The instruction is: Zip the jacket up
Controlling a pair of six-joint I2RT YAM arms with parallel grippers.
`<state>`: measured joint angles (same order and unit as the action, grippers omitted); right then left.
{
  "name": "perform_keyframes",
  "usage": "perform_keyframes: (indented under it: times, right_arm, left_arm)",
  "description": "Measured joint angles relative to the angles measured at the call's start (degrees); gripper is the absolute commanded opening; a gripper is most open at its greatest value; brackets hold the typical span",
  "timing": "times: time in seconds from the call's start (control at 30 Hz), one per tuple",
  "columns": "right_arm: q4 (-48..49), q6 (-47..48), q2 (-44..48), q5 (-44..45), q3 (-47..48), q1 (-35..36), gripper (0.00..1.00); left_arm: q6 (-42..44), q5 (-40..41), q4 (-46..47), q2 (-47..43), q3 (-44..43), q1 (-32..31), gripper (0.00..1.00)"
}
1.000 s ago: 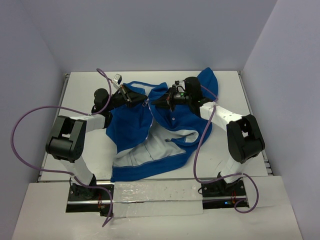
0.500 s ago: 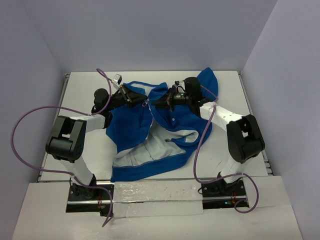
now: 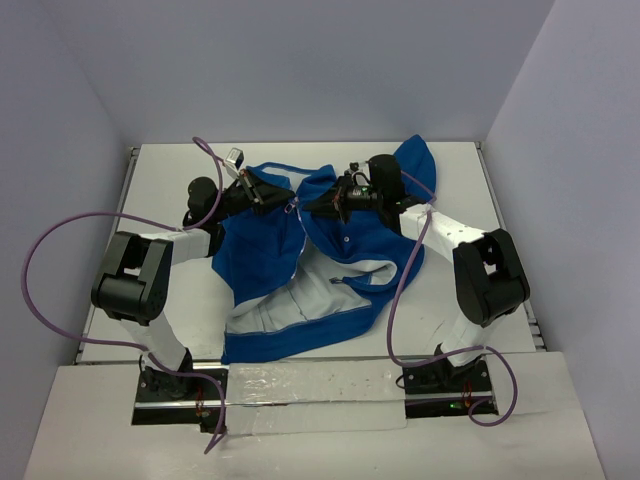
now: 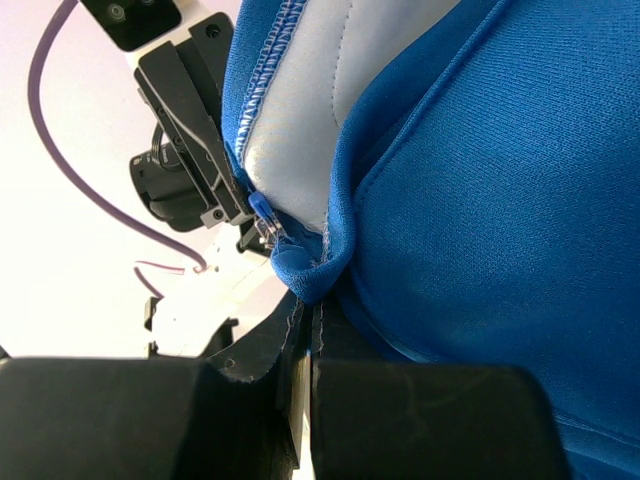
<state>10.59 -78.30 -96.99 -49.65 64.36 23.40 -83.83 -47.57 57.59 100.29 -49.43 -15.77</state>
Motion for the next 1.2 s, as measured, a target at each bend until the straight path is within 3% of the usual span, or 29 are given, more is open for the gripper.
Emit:
perform_keyframes:
  times: [1.2]
  right_arm:
    - [-0.4, 0.4, 0.0, -0.8, -0.2, 0.0, 0.0]
  left_arm:
    - [-0.1, -0.6, 2.0, 0.0, 0.0, 0.0, 0.0]
